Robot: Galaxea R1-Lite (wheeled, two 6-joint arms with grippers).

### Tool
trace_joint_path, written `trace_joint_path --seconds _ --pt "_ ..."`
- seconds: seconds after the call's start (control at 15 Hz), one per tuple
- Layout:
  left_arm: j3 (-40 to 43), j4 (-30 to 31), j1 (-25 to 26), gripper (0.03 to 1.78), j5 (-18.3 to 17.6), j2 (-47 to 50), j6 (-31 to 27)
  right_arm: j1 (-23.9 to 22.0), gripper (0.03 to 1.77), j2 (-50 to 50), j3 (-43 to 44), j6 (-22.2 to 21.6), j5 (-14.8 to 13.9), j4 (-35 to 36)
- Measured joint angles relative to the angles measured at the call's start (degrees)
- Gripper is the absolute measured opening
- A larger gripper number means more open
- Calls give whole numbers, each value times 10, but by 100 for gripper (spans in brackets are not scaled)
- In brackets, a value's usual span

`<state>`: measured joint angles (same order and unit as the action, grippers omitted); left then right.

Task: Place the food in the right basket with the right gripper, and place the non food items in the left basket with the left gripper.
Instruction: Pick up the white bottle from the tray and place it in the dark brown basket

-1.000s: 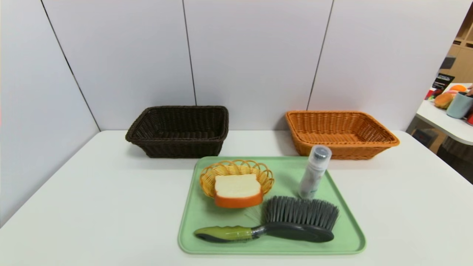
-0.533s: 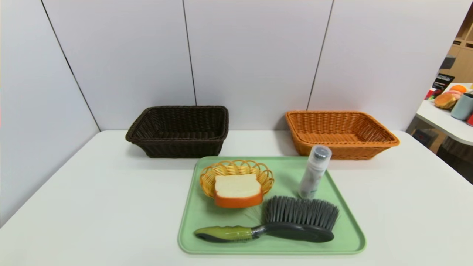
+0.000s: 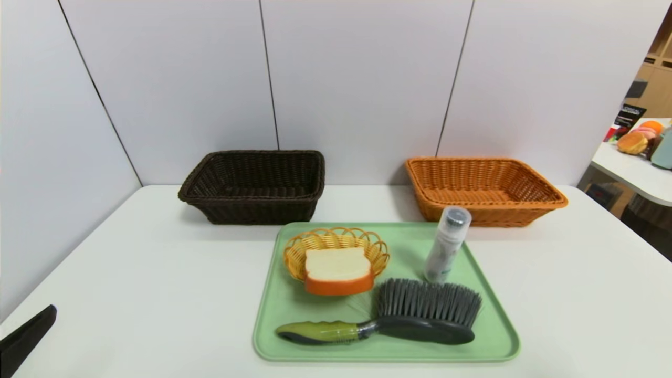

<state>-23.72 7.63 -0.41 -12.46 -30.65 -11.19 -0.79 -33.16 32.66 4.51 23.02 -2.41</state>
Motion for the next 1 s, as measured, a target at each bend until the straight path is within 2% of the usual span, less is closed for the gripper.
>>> trace_joint_path --seconds 0.2,0.4,0.53,0.67,0.8,1.0 --pt "-7 33 -5 169 -26 -72 -2 13 171 -46 -15 -1 1 8" --pt "-7 93 -24 169 -32 -149 -3 65 171 -89 -39 -10 -3 24" --pt "-6 123 -33 169 -32 -196 -7 89 171 -138 -54 -17 -6 78" --pt "-3 145 -46 169 -29 -236 -8 105 171 -203 -69 -20 -14 163" --pt "2 177 -59 169 -16 -272 -7 129 171 -263 -94 -23 -34 254" --pt "15 222 -69 169 -12 -320 -7 170 171 -325 -116 -38 -59 325"
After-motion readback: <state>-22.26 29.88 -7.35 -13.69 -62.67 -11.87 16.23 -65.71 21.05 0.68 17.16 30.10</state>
